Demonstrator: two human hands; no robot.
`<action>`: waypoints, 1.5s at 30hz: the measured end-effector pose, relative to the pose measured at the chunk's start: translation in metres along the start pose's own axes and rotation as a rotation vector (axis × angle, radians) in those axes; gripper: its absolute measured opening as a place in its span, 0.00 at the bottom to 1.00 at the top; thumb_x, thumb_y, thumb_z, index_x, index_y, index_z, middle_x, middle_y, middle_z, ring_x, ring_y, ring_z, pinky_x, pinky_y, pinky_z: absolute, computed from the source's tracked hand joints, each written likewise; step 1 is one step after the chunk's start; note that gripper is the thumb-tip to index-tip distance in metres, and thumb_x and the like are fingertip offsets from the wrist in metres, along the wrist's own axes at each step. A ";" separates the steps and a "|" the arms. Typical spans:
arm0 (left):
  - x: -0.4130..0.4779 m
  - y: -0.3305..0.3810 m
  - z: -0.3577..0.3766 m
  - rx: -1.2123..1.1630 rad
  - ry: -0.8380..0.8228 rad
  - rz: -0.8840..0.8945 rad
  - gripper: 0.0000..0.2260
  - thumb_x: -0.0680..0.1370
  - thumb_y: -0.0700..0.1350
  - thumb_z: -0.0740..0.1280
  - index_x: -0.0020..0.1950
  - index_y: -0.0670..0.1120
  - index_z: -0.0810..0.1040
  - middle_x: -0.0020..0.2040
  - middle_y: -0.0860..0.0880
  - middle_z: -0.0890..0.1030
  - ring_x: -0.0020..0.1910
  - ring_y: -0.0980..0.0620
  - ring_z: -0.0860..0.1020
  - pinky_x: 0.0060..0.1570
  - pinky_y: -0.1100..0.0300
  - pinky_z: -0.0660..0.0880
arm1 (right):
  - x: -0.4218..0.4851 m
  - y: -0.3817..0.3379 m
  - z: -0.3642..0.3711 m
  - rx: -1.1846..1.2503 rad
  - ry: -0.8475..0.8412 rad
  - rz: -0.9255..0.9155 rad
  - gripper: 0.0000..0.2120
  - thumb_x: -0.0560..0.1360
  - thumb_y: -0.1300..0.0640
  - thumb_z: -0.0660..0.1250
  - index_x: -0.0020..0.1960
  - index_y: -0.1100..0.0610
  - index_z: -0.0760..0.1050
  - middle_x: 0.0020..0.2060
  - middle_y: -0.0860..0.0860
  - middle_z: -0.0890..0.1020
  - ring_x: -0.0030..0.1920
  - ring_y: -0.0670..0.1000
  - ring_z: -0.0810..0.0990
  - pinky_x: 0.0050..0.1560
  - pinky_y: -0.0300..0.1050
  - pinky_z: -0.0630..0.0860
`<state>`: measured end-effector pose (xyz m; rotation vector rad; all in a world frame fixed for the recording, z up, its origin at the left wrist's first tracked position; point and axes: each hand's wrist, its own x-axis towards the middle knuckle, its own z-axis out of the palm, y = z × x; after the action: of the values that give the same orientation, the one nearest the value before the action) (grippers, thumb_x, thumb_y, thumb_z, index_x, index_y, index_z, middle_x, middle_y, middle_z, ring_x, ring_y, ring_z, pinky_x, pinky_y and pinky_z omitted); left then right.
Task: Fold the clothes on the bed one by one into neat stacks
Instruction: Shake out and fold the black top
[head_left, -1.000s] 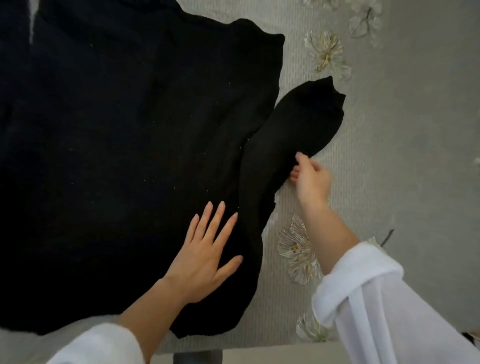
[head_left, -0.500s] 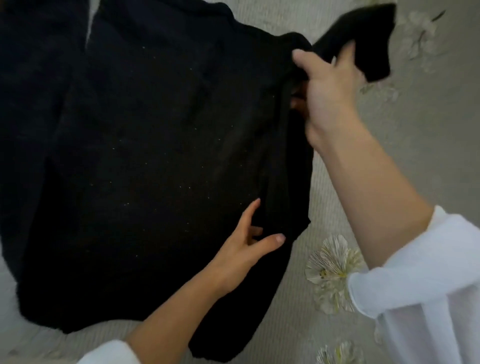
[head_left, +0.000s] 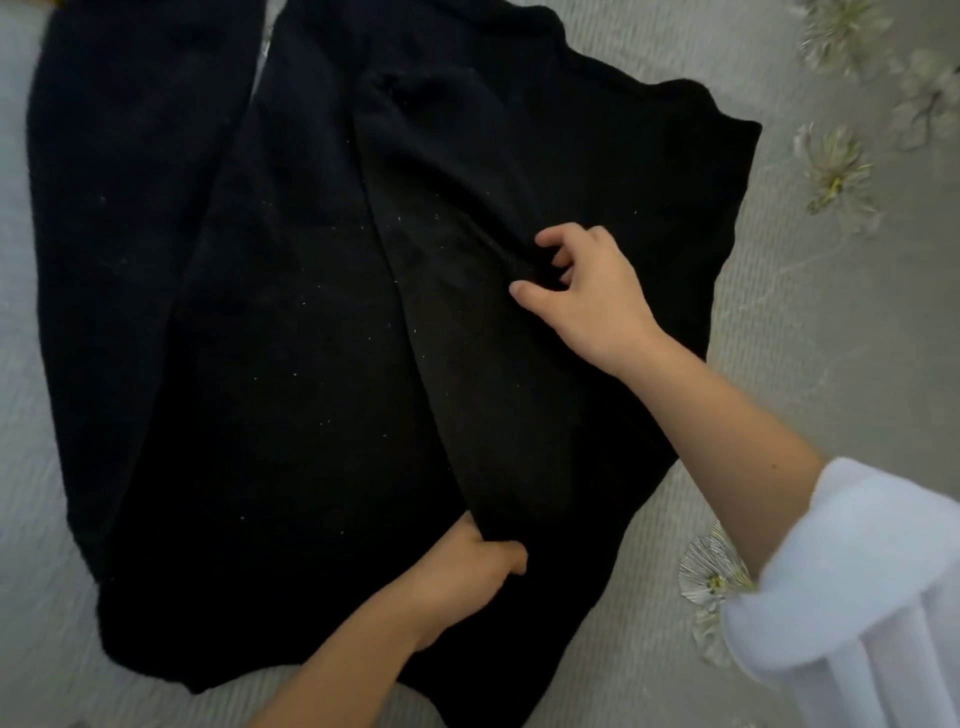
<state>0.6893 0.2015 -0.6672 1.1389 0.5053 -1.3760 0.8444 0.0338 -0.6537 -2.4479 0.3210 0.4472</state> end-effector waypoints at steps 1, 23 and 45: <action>-0.001 -0.001 0.000 0.055 -0.001 -0.023 0.17 0.71 0.38 0.66 0.56 0.54 0.75 0.52 0.51 0.81 0.54 0.52 0.79 0.52 0.61 0.75 | -0.002 0.001 0.001 -0.051 0.024 0.025 0.24 0.70 0.45 0.73 0.62 0.51 0.71 0.51 0.45 0.69 0.49 0.44 0.73 0.44 0.36 0.69; -0.045 -0.013 -0.041 0.414 0.044 -0.110 0.11 0.79 0.53 0.63 0.56 0.49 0.78 0.47 0.51 0.83 0.41 0.55 0.83 0.34 0.64 0.78 | -0.143 0.005 0.045 -0.400 0.194 -0.115 0.26 0.74 0.51 0.67 0.70 0.55 0.68 0.72 0.54 0.67 0.73 0.54 0.61 0.68 0.54 0.62; -0.109 0.131 -0.268 -0.421 0.658 0.858 0.08 0.78 0.49 0.67 0.52 0.46 0.80 0.53 0.49 0.84 0.55 0.51 0.81 0.51 0.59 0.79 | -0.086 -0.093 0.157 -0.494 -0.080 -0.210 0.32 0.77 0.37 0.47 0.77 0.42 0.39 0.78 0.47 0.41 0.76 0.48 0.34 0.73 0.48 0.32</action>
<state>0.8751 0.4585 -0.6448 1.2234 0.6230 -0.1248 0.7589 0.2140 -0.6879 -2.8893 -0.0973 0.5849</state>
